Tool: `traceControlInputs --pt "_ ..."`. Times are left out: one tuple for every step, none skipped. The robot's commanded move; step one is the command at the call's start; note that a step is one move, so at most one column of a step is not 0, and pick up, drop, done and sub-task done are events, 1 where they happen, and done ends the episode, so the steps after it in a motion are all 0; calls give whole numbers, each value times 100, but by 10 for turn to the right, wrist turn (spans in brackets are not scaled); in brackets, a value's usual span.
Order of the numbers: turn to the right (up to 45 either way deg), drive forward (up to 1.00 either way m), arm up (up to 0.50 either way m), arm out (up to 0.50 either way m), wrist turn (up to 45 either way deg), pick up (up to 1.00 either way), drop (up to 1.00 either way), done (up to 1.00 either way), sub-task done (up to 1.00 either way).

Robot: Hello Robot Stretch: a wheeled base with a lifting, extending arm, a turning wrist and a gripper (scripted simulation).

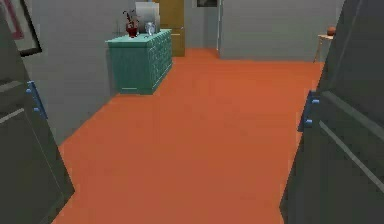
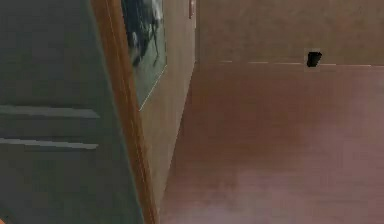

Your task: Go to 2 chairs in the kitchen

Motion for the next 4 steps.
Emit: traceControlInputs --pt "0 100 0 0 0 0 0 0 0" --pt "0 100 0 0 0 0 0 0 0" --pt "0 100 0 0 0 0 0 0 0" --pt "0 100 0 0 0 0 0 0 0"
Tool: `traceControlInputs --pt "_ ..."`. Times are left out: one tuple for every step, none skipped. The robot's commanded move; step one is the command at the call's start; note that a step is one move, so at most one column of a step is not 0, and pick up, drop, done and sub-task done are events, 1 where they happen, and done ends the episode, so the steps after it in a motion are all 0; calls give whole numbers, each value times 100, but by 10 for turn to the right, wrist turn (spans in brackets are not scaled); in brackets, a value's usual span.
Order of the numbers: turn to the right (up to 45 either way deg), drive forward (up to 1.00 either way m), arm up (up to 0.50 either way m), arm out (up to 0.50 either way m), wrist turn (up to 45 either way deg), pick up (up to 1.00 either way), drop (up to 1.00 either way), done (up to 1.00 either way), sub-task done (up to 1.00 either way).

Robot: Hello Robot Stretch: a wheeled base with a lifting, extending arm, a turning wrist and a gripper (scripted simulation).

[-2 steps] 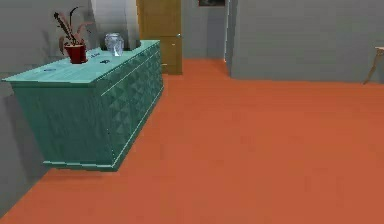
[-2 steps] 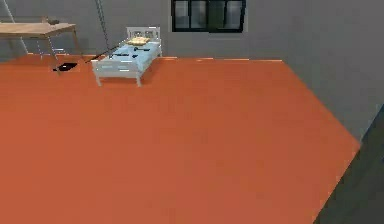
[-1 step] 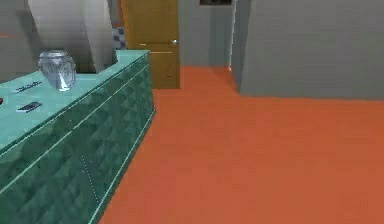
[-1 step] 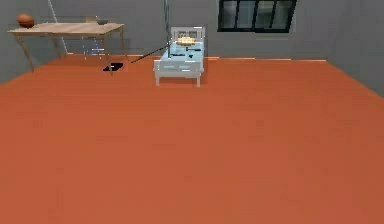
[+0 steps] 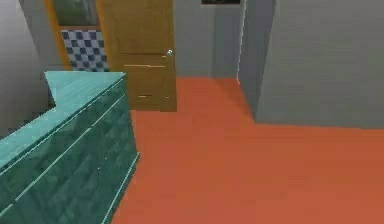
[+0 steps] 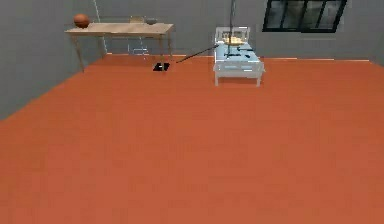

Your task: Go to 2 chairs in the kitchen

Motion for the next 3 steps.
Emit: traceControlInputs --pt "0 100 0 0 0 0 0 0 0" --pt "0 75 0 0 0 0 0 0 0" --pt "30 0 0 0 0 0 0 0 0"
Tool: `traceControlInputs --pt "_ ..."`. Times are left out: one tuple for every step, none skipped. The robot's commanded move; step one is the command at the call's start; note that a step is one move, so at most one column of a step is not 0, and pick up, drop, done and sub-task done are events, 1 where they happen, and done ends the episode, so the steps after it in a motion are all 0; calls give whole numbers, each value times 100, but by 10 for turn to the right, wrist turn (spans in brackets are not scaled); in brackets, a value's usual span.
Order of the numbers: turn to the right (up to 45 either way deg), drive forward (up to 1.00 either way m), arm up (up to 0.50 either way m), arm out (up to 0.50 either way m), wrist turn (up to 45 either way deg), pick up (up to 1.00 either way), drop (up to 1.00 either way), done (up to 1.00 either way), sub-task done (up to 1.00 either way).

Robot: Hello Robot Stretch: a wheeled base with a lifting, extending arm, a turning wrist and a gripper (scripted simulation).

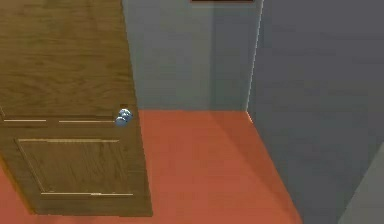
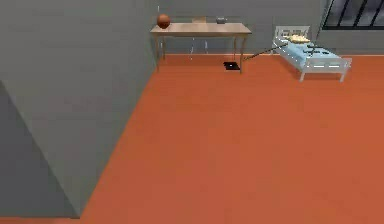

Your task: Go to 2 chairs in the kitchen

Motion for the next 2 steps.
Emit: traceControlInputs --pt "0 20 0 0 0 0 0 0 0" --pt "-450 0 0 0 0 0 0 0 0"
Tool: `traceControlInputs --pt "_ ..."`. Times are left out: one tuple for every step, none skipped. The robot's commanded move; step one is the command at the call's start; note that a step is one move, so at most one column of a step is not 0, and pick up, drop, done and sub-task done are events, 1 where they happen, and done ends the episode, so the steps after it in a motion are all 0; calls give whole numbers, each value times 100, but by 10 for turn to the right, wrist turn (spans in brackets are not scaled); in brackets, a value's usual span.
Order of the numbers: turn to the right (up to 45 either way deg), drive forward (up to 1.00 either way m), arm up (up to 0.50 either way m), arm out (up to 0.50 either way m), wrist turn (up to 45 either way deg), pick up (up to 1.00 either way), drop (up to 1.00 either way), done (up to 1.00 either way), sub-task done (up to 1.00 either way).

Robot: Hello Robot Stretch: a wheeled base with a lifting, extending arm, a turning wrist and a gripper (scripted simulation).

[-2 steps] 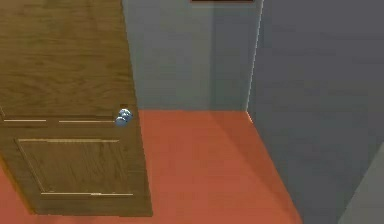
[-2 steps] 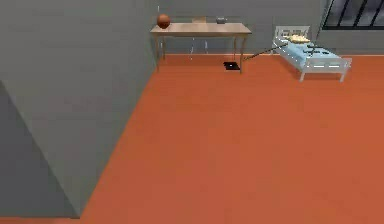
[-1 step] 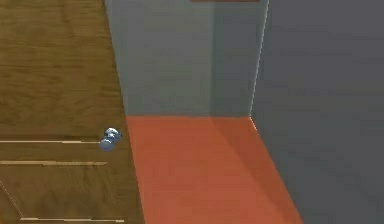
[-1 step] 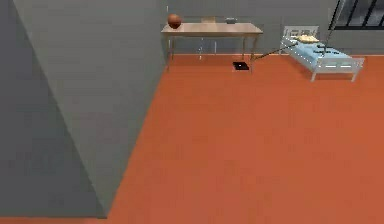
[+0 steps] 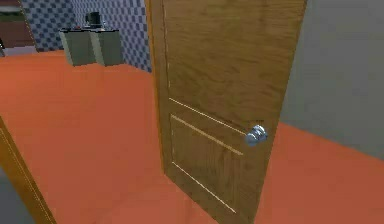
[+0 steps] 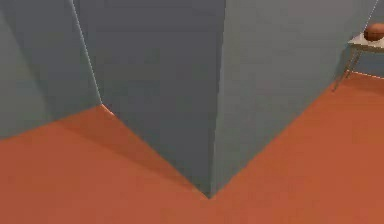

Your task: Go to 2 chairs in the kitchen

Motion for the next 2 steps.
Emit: traceControlInputs --pt "-210 0 0 0 0 0 0 0 0" --pt "0 100 0 0 0 0 0 0 0"
